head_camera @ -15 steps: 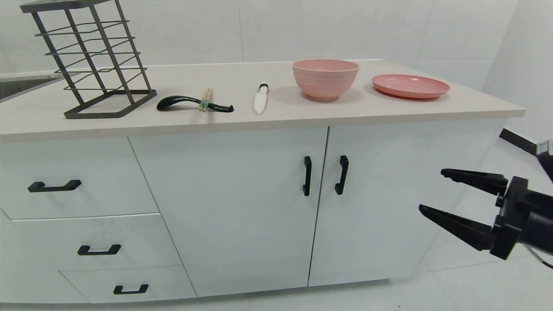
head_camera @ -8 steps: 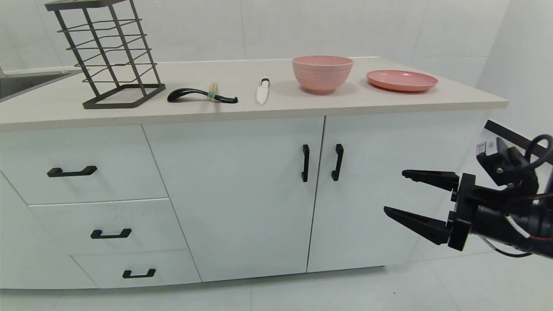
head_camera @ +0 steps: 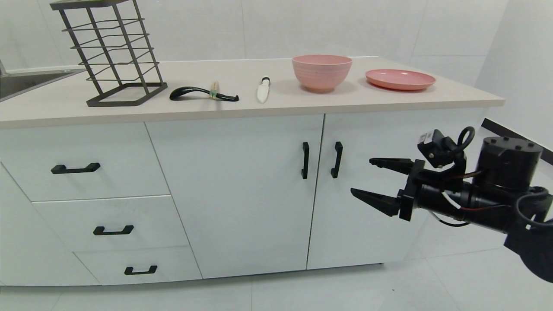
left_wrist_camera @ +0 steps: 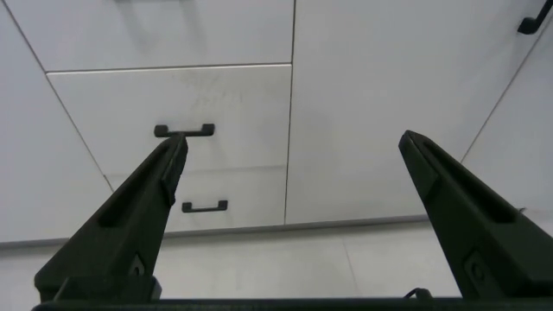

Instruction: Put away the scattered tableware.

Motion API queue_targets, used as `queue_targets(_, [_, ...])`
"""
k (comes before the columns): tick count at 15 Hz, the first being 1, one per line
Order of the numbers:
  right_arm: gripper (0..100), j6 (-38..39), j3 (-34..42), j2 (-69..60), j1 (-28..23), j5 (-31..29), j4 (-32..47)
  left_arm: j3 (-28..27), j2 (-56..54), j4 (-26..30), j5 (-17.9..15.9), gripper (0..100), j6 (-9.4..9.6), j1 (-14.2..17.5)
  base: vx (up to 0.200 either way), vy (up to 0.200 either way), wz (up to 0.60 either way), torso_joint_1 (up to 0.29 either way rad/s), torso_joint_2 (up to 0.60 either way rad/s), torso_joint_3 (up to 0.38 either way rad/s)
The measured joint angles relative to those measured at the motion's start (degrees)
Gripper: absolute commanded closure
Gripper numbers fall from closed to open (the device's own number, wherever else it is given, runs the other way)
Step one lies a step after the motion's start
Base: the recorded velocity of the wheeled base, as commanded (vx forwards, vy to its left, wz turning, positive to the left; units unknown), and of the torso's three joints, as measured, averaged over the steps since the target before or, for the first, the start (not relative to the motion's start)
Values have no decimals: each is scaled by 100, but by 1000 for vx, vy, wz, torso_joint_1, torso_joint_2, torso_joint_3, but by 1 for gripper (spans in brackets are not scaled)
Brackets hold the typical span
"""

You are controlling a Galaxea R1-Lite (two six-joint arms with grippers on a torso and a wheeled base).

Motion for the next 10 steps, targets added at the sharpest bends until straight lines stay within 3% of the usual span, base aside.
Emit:
queue_targets(4, [0,-66,-187,489,2,71,-305,0,0,-87,0,0,68,0,0,0,0,0,0,0])
queue_targets(6, [0,-66,4,563,-20,77,-393,-22,0,-541,-17,0,38,0,0,0,0,0,0,0])
queue_targets(8, [0,-63,286,546,-28,79,-483,-449,21,-1078,-450,0,-119,17,0,0,0,0,0,0])
queue_targets(9, [0,-66,351,530,-17,79,-499,-628,62,-1113,-745,0,-163,26,0,0,0,0,0,0])
queue_targets(10, [0,-63,358,522,-6,79,-503,-730,141,-1126,-828,0,-179,11,0,0,0,0,0,0])
